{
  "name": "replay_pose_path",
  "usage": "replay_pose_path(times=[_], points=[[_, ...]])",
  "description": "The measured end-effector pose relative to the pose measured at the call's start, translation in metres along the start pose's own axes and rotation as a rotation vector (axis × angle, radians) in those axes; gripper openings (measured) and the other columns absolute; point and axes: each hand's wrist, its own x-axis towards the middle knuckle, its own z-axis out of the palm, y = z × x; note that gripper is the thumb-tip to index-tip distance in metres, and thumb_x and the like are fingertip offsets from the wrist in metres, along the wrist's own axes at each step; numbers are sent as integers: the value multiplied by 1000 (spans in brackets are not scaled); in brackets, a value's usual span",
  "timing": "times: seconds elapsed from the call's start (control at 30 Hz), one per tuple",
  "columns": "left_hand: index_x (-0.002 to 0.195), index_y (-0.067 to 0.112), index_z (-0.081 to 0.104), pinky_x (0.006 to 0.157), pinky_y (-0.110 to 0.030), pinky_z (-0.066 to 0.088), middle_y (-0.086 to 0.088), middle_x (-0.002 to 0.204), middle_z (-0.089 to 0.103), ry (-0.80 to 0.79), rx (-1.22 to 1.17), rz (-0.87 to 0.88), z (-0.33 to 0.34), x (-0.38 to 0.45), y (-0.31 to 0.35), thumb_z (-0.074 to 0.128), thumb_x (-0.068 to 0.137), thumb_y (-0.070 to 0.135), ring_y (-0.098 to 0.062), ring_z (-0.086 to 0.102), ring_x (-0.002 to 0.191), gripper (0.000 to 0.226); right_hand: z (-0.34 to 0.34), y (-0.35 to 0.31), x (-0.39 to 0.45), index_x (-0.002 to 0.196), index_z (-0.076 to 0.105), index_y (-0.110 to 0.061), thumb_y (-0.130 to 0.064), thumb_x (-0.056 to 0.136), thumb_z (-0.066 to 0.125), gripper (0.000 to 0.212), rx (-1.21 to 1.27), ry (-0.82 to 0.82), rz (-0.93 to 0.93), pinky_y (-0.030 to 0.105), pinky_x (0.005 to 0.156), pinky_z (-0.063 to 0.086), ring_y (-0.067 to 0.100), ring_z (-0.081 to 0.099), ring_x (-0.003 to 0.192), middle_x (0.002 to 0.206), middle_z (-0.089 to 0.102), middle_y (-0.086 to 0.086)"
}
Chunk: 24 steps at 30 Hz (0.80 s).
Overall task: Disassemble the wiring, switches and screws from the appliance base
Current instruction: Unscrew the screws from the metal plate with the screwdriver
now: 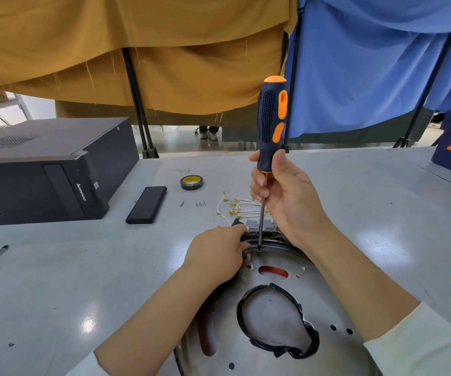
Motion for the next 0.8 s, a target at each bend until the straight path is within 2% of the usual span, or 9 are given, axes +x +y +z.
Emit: replay_pose_path(times=[0.13, 0.2, 0.3, 0.4, 0.5, 0.63, 0.67, 0.73, 0.8], points=[[105, 19, 51, 70, -34, 43, -6, 101, 65, -1, -4, -1, 0, 0, 0, 42, 98, 33, -30, 59, 93, 18, 4, -4, 4, 106, 54, -9, -44, 94, 41, 39, -55, 16, 18, 23, 55, 30, 9, 29, 54, 68, 43, -2], [104, 19, 51, 69, -34, 43, -6, 100, 65, -5, -5, -3, -1, 0, 1, 41, 99, 33, -30, 59, 92, 18, 6, -7, 7, 105, 46, -13, -45, 88, 53, 37, -138, 71, 24, 23, 54, 31, 9, 30, 52, 66, 42, -4], [105, 19, 51, 69, -34, 43, -6, 101, 65, -10, -2, -1, -1, 0, 1, 41, 99, 33, -29, 59, 93, 18, 7, -8, 8, 104, 39, -13, -43, 78, 67, 48, -204, 112, 8, 25, 56, 35, 10, 33, 50, 65, 45, -1], [105, 19, 51, 67, -32, 40, -7, 102, 64, -7, -1, 2, -1, 0, 1, 41, 99, 33, -30, 58, 93, 17, 4, -7, 8, 99, 41, -14, -45, 76, 66, 45, -169, 79, -27, 26, 58, 40, 14, 40, 51, 68, 57, 1], [105, 20, 50, 67, -31, 38, -7, 103, 64, -7, -4, 1, -1, 0, 2, 41, 99, 33, -30, 58, 94, 17, 2, -6, 8, 99, 49, -14, -48, 82, 57, 38, -170, 100, -29, 29, 62, 42, 16, 46, 56, 78, 64, 1], [104, 20, 50, 66, -32, 38, -7, 102, 64, -5, -2, 4, -1, -1, 1, 41, 99, 33, -30, 58, 94, 17, 0, -8, 9, 101, 57, -12, -51, 93, 36, 45, -65, 65, 25, 27, 58, 39, 12, 43, 53, 75, 60, 1], [104, 20, 50, 66, -32, 38, -7, 102, 64, -8, -1, 4, -1, 0, 2, 41, 99, 33, -30, 58, 94, 17, 2, -10, 9, 100, 56, -12, -57, 92, 38, 49, -43, 40, 33, 25, 56, 36, 11, 39, 52, 72, 56, 0], [103, 20, 49, 65, -32, 38, -7, 101, 64, -11, 3, 3, -2, 0, 2, 41, 99, 33, -30, 58, 93, 16, 7, -11, 10, 99, 49, -13, -69, 75, 59, 61, -93, 37, 32, 22, 52, 31, 8, 33, 50, 70, 46, -2], [101, 21, 49, 65, -32, 38, -7, 101, 64, -15, 7, 3, -2, 1, 2, 41, 99, 34, -30, 58, 93, 15, 9, -10, 10, 98, 40, -14, -63, 64, 70, 67, -237, 103, -3, 20, 48, 31, 8, 30, 48, 65, 40, -4]])
